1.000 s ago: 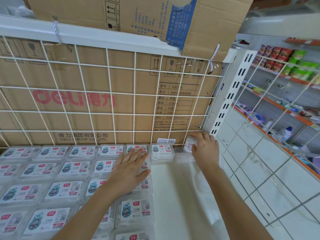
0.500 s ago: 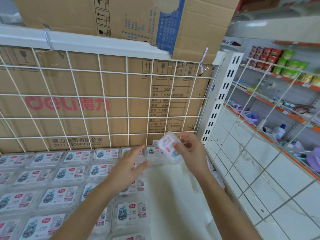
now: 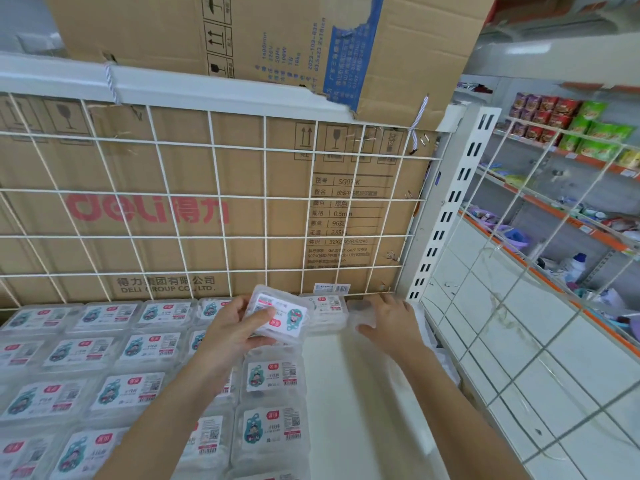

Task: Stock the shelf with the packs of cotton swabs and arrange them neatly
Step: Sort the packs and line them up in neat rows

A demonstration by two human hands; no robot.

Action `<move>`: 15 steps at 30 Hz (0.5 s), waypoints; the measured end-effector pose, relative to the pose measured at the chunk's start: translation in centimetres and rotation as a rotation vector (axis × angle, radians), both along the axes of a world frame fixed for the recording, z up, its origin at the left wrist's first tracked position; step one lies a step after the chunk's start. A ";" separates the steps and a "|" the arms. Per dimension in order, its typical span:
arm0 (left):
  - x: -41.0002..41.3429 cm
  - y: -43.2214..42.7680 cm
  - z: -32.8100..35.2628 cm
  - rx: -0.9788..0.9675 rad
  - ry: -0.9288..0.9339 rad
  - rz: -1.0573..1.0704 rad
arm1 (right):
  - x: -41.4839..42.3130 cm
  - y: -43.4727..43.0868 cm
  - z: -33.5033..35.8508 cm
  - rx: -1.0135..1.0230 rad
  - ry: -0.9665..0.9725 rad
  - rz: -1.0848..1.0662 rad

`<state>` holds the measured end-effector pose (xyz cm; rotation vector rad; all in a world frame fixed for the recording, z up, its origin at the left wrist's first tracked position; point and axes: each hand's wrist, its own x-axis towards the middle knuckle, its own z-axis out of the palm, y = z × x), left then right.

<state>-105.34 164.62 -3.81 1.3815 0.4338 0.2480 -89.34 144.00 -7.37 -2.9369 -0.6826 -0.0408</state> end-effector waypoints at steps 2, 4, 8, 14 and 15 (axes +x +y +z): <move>0.0 0.1 -0.1 -0.010 -0.005 0.002 | 0.3 0.5 -0.6 -0.052 -0.051 0.012; 0.0 0.1 0.0 -0.007 -0.005 -0.002 | 0.3 0.9 -1.0 -0.085 -0.074 -0.005; 0.0 0.0 0.0 -0.007 -0.006 -0.009 | 0.3 1.3 -1.3 -0.138 -0.095 -0.008; 0.0 -0.5 0.1 -0.009 -0.012 -0.009 | 0.9 1.9 -0.9 -0.225 -0.066 -0.016; -0.1 -0.5 0.1 -0.011 -0.012 -0.008 | 1.0 1.9 -0.8 -0.235 -0.057 -0.014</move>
